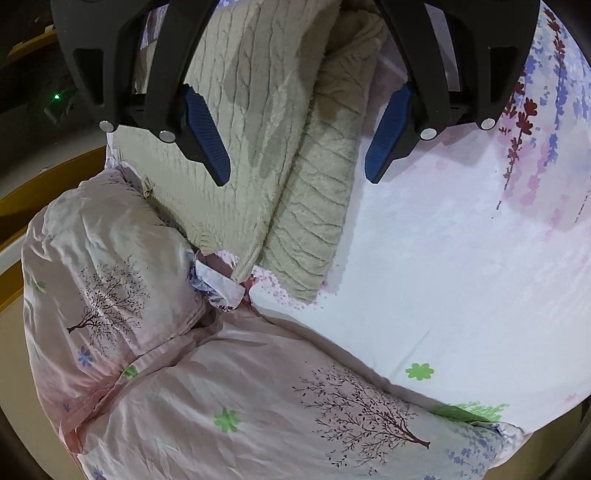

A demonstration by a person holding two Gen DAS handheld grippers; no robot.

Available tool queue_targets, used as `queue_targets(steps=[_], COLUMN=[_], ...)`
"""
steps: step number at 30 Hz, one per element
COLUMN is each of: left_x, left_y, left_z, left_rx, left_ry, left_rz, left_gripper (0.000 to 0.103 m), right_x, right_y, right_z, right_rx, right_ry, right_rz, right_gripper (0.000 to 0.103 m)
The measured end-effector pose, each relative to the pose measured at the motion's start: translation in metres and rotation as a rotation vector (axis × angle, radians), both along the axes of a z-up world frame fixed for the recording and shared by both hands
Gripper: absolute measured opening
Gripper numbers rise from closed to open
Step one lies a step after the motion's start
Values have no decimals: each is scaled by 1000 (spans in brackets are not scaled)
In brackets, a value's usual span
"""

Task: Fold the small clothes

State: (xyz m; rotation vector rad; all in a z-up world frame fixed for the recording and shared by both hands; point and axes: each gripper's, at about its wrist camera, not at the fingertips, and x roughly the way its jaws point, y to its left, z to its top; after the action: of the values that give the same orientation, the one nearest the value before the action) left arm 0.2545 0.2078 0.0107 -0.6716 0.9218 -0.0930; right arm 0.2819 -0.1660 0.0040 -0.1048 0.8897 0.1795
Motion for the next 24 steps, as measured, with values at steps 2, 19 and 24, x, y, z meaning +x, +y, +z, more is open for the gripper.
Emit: queue_targets(steps=[2, 19, 24], left_x=[3, 9, 14], left_y=[-2, -19, -46], left_z=[-1, 14, 44], left_rx=[-9, -125, -101], left_ry=[2, -20, -98], left_rz=[-6, -43, -106], left_gripper=[73, 18, 16], right_x=[0, -1, -3], right_y=[1, 2, 0], right_z=[0, 0, 0], right_rx=[0, 6, 10], right_ry=[-1, 0, -2], right_rz=[2, 9, 17], right_gripper=[66, 67, 67])
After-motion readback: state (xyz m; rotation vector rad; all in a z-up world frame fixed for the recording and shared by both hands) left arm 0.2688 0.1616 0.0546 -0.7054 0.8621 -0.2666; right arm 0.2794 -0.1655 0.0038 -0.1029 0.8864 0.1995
